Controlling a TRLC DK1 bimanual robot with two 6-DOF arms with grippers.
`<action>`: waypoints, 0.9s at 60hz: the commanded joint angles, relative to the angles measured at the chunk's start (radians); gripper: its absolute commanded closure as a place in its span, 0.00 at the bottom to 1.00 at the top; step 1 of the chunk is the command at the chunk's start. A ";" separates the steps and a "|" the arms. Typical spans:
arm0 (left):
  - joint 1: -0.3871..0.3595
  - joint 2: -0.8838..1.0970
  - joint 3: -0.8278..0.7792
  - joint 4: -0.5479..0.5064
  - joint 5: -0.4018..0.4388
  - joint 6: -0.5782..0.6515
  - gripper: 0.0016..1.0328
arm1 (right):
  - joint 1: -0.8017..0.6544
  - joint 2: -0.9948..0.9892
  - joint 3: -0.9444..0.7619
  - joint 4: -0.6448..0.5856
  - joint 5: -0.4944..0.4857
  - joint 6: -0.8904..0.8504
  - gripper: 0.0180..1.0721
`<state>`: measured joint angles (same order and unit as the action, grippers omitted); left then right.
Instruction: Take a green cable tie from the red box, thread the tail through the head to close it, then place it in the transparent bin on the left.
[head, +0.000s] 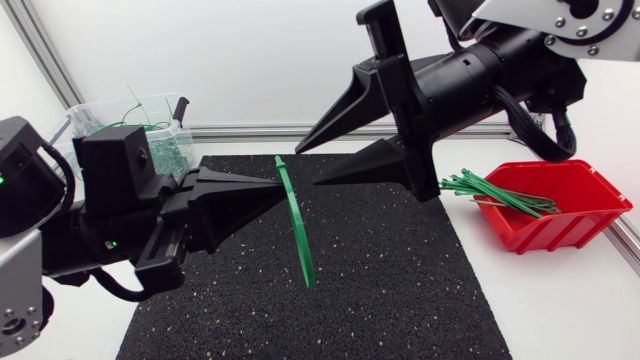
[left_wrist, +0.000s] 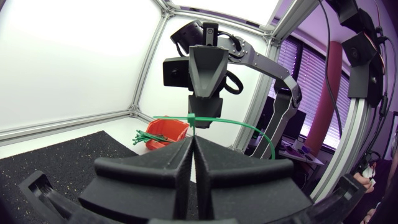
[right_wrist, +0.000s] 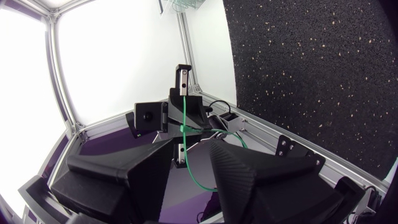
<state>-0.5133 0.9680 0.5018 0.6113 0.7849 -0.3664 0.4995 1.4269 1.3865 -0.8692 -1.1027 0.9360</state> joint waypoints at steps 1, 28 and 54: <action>0.001 0.000 0.020 0.019 0.013 -0.026 0.97 | -0.012 -0.008 0.009 -0.016 0.006 0.014 0.53; -0.013 -0.020 0.018 0.011 0.014 -0.026 0.97 | 0.007 0.132 0.095 -0.016 0.006 -0.008 0.53; -0.002 -0.025 0.012 0.007 0.022 -0.026 0.97 | 0.066 0.122 0.123 -0.017 0.006 -0.002 0.61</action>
<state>-0.5217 0.9554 0.5022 0.6102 0.7963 -0.3702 0.5560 1.5623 1.4979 -0.8722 -1.0962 0.9348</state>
